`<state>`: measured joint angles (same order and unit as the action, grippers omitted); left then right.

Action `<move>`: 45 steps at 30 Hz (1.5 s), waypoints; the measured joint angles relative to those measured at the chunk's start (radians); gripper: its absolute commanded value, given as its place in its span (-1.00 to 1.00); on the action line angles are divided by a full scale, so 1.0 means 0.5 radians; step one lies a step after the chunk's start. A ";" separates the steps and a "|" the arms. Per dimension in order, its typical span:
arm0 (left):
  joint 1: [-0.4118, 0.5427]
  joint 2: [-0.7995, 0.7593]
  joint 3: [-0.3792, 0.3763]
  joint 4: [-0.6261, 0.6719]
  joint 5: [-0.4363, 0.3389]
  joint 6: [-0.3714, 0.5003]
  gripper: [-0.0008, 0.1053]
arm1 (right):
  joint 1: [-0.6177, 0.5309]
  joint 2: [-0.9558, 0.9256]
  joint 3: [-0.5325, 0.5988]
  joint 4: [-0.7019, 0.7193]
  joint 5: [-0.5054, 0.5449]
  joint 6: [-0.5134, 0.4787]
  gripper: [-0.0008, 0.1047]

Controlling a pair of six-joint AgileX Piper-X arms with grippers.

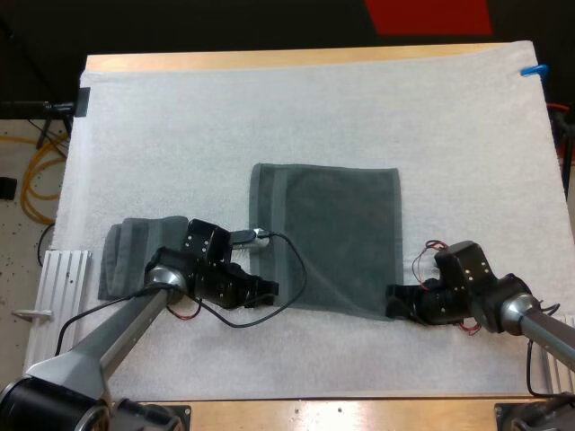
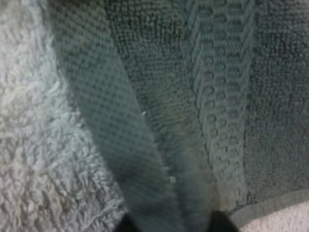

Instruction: Pick towel from pile fold and stack

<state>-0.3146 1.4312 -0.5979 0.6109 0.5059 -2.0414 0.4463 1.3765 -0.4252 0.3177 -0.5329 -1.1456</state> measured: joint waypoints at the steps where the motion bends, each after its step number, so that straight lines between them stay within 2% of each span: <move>1: 0.000 0.008 -0.001 -0.005 -0.002 0.000 -0.98 | 0.000 0.000 0.000 0.000 -0.001 0.000 -0.99; 5: 0.000 0.008 -0.001 -0.003 -0.006 0.000 -0.98 | 0.000 0.000 0.000 0.010 -0.063 -0.048 -0.99; 10: -0.045 -0.151 0.002 0.202 -0.006 0.063 -0.98 | 0.000 -0.109 -0.013 0.201 -0.098 -0.069 -0.99; 16: -0.288 -0.505 0.002 0.440 -0.008 0.061 -0.98 | 0.000 -0.436 -0.048 0.468 -0.022 -0.073 -0.99; 22: -0.523 -0.745 0.002 0.678 -0.030 -0.076 -0.98 | 0.000 -0.722 -0.047 0.810 -0.017 -0.077 -0.99; 28: -0.648 -0.858 0.002 0.700 -0.073 -0.156 -0.98 | 0.000 -0.935 -0.047 1.037 -0.017 -0.082 -0.99; 32: -0.647 -0.852 0.002 0.562 -0.149 -0.208 -0.98 | 0.000 -0.941 -0.047 0.907 -0.019 0.112 -0.99; 38: -0.613 -0.687 0.002 0.154 -0.151 -0.386 -0.98 | 0.000 -0.733 -0.047 0.412 -0.034 0.454 -0.99; 45: -0.335 -0.346 0.002 -0.243 -0.120 -0.422 -0.98 | 0.000 -0.306 -0.047 -0.214 -0.033 0.792 -0.99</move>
<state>-0.4824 1.2584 -0.5969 0.4893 0.4458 -2.2524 0.4463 1.2236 -0.4487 0.2105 -0.5492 -0.7496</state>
